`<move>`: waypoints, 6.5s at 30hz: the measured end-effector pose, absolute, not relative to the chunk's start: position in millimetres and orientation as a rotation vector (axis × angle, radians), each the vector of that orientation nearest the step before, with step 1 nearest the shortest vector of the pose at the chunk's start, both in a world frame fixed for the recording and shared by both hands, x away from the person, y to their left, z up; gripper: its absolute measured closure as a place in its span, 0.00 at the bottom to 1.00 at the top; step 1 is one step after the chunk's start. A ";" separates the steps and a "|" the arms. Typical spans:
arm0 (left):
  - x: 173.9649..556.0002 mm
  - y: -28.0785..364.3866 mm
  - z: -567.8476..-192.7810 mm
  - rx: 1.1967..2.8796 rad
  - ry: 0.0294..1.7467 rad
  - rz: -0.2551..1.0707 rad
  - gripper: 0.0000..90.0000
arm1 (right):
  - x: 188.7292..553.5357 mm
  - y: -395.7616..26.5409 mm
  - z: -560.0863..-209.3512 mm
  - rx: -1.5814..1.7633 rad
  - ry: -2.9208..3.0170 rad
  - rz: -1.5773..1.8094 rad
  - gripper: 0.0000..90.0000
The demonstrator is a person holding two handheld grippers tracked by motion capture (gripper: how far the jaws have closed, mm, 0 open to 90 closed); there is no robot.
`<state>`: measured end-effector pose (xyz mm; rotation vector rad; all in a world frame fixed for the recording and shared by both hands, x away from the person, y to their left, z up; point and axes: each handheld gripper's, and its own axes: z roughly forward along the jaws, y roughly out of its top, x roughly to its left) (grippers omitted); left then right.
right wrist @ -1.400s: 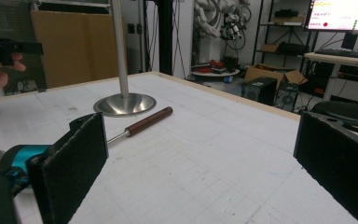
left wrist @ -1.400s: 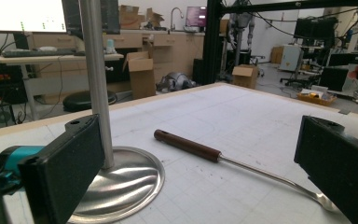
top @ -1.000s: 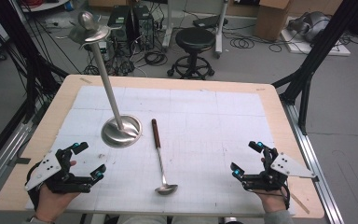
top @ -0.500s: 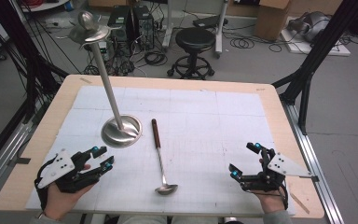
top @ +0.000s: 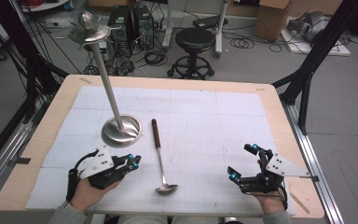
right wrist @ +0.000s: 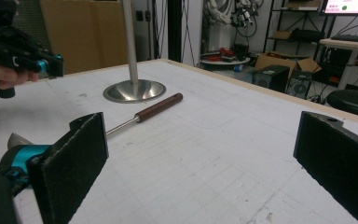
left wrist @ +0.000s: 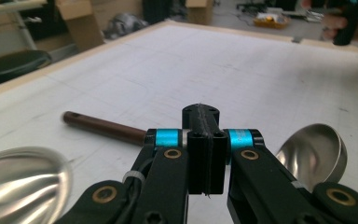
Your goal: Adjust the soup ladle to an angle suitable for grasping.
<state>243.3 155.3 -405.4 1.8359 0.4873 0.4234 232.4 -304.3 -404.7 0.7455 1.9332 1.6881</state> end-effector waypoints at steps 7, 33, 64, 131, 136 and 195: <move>264.7 116.0 -419.5 1.952 0.510 0.392 1.00 | 232.8 -302.1 -405.3 0.728 1.962 1.669 0.02; 300.7 72.6 -444.6 2.118 0.652 0.261 1.00 | 234.2 -299.2 -406.7 0.721 1.990 1.668 0.02; 275.9 85.5 -445.6 2.209 0.576 0.179 1.00 | 232.7 -298.1 -408.8 0.732 2.009 1.662 0.02; 301.4 163.5 -449.1 2.129 0.748 0.345 1.00 | 234.8 -291.3 -410.6 0.719 2.057 1.647 0.02; 300.2 158.0 -449.0 2.134 0.721 0.321 1.00 | 235.4 -291.2 -410.8 0.717 2.057 1.647 0.02; 266.1 101.8 -419.8 2.243 0.466 0.117 1.00 | 232.2 -292.4 -409.5 0.712 2.061 1.647 0.02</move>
